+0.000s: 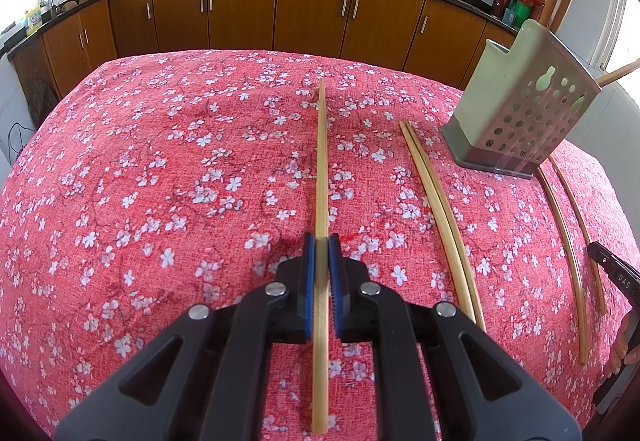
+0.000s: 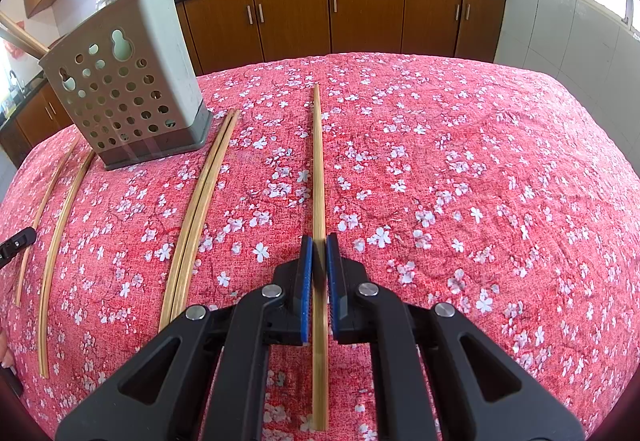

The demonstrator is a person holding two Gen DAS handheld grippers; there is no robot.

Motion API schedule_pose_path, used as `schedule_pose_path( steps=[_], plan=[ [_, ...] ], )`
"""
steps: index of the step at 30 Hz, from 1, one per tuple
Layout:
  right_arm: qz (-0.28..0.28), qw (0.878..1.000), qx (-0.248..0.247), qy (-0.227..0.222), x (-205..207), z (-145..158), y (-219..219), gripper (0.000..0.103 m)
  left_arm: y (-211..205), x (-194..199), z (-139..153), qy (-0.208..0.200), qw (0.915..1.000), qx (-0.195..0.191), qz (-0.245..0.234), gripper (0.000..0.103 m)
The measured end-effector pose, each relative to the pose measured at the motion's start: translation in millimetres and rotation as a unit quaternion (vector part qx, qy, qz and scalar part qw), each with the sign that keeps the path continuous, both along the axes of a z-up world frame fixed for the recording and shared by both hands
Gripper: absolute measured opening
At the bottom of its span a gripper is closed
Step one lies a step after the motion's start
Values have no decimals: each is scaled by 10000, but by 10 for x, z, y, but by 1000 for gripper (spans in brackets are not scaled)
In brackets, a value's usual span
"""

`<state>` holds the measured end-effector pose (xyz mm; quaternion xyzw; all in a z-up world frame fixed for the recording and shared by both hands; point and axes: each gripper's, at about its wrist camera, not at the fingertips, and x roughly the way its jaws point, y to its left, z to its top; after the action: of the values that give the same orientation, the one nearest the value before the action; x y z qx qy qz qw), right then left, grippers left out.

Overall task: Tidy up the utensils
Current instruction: 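Hold the grasped chopsticks in both tools against the cloth, then lift both held chopsticks up over the perforated holder and lower them in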

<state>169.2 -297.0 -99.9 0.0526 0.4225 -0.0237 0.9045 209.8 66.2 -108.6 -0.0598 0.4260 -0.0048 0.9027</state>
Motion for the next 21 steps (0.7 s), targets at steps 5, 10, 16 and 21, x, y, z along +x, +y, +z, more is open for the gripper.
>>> schedule_pose_path(
  steps=[5,10,16,21],
  plan=[
    [1,10000,-1,1,0,1,-1,8,10,3,-1,0,10000,-1,-3,11],
    [-1,10000,2,3,-1,1,-2,8,1,4,2,2,10000,-6,-2,11],
    [0,10000,5,3,-4,2,-5,8,3,8,3,2,10000,-14,-4,11],
    [1,10000,5,2,-7,2,-8,8,-10,8,15,2,10000,-40,2,11]
  ],
)
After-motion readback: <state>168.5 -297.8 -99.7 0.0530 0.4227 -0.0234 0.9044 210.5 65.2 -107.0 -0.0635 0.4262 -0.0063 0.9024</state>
